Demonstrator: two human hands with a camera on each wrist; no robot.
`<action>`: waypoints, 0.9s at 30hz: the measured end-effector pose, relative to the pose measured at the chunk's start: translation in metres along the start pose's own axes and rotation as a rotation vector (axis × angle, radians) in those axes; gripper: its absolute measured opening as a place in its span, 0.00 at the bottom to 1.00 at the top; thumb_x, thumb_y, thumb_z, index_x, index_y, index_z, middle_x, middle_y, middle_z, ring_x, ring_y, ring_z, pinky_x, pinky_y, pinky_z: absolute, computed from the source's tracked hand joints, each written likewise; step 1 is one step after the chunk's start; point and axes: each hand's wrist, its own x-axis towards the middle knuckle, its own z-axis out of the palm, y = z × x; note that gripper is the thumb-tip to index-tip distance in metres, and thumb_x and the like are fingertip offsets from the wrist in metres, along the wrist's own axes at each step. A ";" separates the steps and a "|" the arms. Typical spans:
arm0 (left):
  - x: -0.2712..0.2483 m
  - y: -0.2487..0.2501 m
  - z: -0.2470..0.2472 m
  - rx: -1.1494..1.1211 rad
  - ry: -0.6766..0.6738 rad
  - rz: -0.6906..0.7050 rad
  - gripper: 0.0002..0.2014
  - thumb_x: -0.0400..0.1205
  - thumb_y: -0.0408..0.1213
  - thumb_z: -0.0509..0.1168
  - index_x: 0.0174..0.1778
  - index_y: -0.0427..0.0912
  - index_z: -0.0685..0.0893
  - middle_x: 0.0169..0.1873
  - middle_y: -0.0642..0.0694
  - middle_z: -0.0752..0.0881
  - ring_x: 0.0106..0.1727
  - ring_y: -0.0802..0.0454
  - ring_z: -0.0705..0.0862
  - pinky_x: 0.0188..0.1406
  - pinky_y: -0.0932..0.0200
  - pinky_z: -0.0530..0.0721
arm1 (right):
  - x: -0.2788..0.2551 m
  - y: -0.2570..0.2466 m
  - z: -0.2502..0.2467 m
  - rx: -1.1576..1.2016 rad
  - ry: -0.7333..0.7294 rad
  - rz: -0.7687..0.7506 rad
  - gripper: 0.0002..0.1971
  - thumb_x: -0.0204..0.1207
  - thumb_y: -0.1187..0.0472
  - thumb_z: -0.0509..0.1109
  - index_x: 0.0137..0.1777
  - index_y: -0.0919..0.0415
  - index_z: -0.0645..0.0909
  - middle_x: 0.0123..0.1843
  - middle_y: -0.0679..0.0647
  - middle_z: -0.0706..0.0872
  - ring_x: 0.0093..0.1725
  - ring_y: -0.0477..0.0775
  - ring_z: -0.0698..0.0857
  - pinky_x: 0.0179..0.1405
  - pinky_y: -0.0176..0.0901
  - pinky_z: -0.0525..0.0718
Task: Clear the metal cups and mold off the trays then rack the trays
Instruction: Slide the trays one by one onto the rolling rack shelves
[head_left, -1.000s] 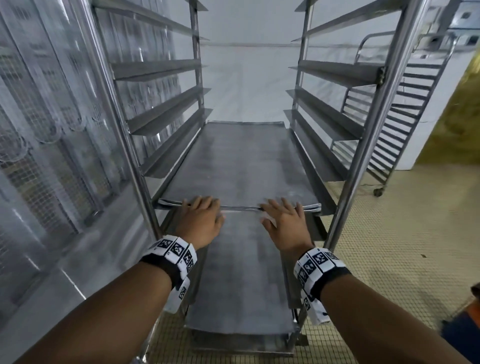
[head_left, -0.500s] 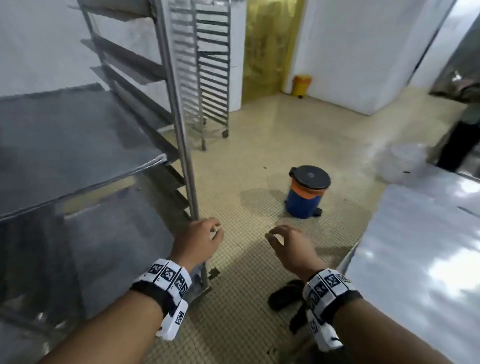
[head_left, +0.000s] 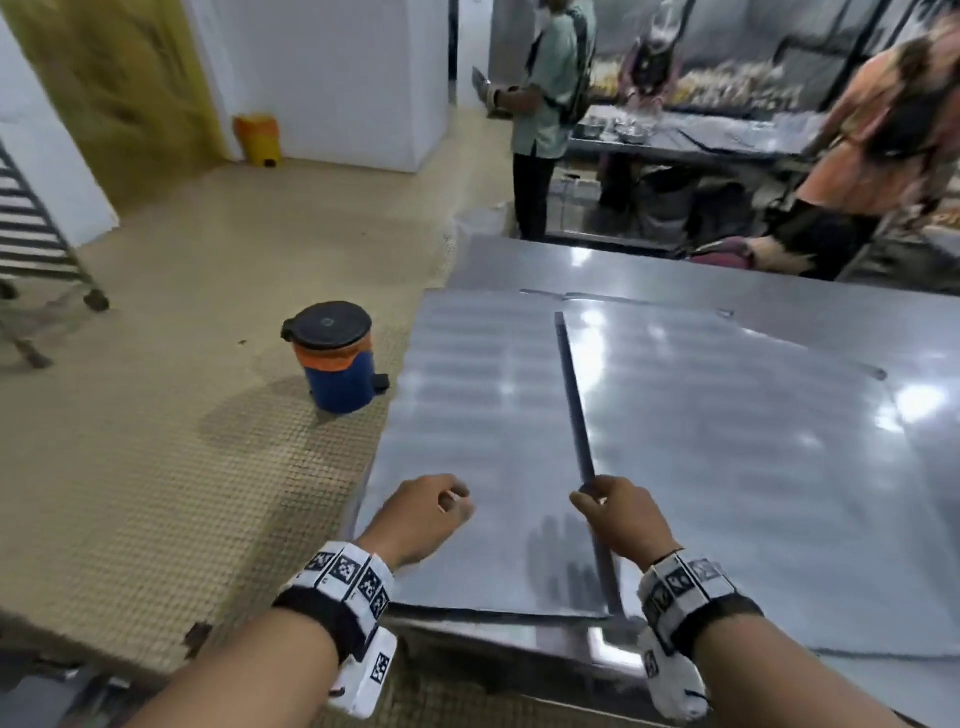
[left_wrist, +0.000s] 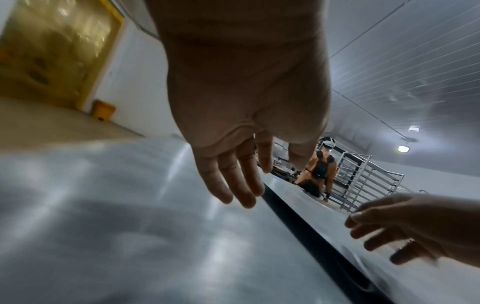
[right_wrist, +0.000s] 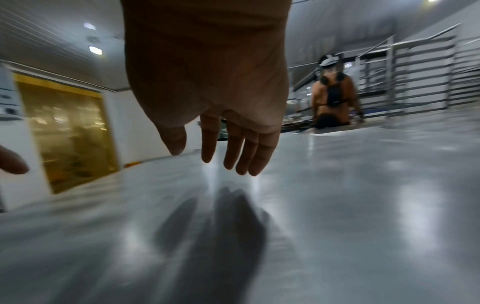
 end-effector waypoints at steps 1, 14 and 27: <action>0.015 0.014 0.020 -0.015 -0.039 -0.007 0.15 0.80 0.55 0.69 0.60 0.56 0.87 0.48 0.56 0.89 0.51 0.57 0.88 0.58 0.53 0.87 | 0.006 0.027 -0.012 -0.005 0.005 0.032 0.14 0.79 0.46 0.70 0.58 0.52 0.89 0.59 0.52 0.91 0.62 0.57 0.86 0.59 0.46 0.80; 0.117 0.122 0.169 -0.130 -0.186 -0.098 0.34 0.85 0.46 0.69 0.85 0.46 0.61 0.63 0.45 0.86 0.57 0.50 0.84 0.50 0.62 0.80 | 0.043 0.251 -0.106 0.013 0.049 0.337 0.22 0.76 0.45 0.73 0.67 0.54 0.84 0.66 0.57 0.87 0.65 0.58 0.84 0.61 0.47 0.79; 0.209 0.138 0.202 -0.317 0.069 -0.188 0.20 0.82 0.31 0.67 0.72 0.40 0.80 0.59 0.45 0.87 0.55 0.42 0.84 0.59 0.54 0.81 | 0.057 0.321 -0.158 0.088 0.108 0.594 0.25 0.77 0.50 0.75 0.72 0.56 0.79 0.71 0.58 0.83 0.69 0.58 0.82 0.65 0.45 0.77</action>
